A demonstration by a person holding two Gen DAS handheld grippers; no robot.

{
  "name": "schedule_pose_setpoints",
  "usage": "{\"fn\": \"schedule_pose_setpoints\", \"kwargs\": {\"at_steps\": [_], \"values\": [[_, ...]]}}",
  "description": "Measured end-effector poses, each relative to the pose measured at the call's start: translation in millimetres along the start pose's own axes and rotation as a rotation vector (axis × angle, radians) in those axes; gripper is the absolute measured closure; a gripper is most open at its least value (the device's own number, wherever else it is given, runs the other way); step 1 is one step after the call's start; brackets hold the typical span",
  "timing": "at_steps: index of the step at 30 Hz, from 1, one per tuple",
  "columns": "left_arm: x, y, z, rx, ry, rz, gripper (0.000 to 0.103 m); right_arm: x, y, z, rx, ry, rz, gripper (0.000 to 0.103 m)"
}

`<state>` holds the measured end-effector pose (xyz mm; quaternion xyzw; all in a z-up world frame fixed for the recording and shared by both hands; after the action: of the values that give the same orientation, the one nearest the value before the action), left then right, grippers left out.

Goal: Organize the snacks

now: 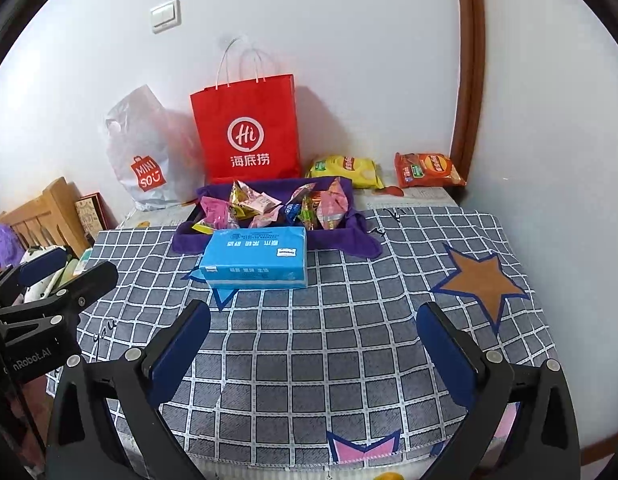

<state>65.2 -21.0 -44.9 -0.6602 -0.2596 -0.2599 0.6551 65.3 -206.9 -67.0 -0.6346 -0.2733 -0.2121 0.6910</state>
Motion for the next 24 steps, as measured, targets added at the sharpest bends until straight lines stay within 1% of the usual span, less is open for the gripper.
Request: {"fn": "schedule_pose_setpoints", "kwargs": {"at_steps": [9,24], "values": [[-1.1,-1.9,-7.0,0.0,0.005,0.0,0.012,-5.7,-2.6,-6.4,-0.013,0.006,0.001,0.002],[-0.4,-2.3,-7.8,-0.01,0.0,0.001,0.012,-3.8,-7.3,-9.1,-0.027,0.009,-0.012,0.001]]}}
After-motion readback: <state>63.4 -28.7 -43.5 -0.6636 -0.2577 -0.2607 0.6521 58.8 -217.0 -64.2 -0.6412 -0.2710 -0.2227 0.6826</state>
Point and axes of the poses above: each gripper's, at about its wrist camera, not at the fingertips, and y roughly the way its jaws point, z to its left, x to its top, the point moved 6 cm from there along y, roughly the way its jaws point, and after that the axes turned 9 degrees about z, right-handed, at the moved point
